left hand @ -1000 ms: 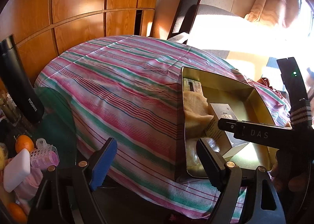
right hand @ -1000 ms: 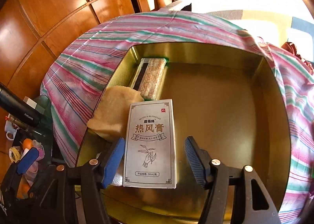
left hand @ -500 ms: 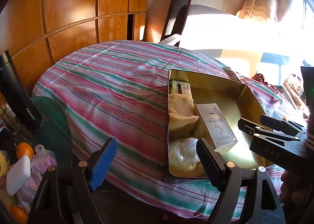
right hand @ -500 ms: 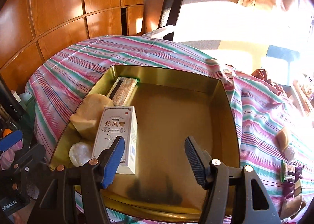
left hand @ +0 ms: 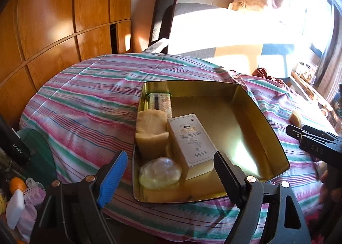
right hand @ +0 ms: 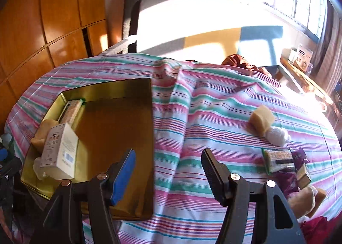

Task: Organize objects
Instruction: 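Move both tools back toward the remaining items on the cloth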

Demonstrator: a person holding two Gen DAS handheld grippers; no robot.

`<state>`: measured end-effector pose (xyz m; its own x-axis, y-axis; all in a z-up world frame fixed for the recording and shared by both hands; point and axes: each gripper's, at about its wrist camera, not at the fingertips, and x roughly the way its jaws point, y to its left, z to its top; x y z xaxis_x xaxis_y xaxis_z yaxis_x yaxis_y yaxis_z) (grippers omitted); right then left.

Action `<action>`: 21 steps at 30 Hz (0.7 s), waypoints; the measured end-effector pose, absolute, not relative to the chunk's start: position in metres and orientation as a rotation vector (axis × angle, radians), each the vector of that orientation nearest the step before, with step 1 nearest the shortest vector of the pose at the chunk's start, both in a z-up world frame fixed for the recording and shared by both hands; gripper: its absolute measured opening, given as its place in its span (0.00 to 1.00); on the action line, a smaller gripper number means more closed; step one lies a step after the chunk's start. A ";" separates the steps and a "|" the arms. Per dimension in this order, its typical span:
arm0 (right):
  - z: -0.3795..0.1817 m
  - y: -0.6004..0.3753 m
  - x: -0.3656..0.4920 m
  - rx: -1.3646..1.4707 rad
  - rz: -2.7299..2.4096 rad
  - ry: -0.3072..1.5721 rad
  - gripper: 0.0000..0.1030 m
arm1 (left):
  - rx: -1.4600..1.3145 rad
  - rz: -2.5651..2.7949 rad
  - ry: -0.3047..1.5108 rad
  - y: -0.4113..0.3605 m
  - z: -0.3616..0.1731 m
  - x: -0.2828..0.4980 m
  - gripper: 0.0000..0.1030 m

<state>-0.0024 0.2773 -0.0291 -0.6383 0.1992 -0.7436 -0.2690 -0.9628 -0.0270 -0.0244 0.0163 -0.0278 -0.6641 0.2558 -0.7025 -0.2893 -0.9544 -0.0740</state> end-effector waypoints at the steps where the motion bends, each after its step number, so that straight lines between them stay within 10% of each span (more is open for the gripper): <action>1: -0.028 0.289 0.003 -1.166 2.607 0.141 0.63 | -1.085 2.605 0.078 0.024 -0.026 -0.024 0.81; 21: -0.009 0.557 0.170 -0.825 2.180 0.680 0.69 | -0.905 2.095 0.426 0.228 -0.013 0.021 0.82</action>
<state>0.1700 0.5573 -0.0092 -0.5534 0.4208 -0.7188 -0.7548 -0.6183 0.2192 0.0207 0.2277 -0.0128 -0.4263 0.5395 -0.7261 -0.7801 -0.6257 -0.0069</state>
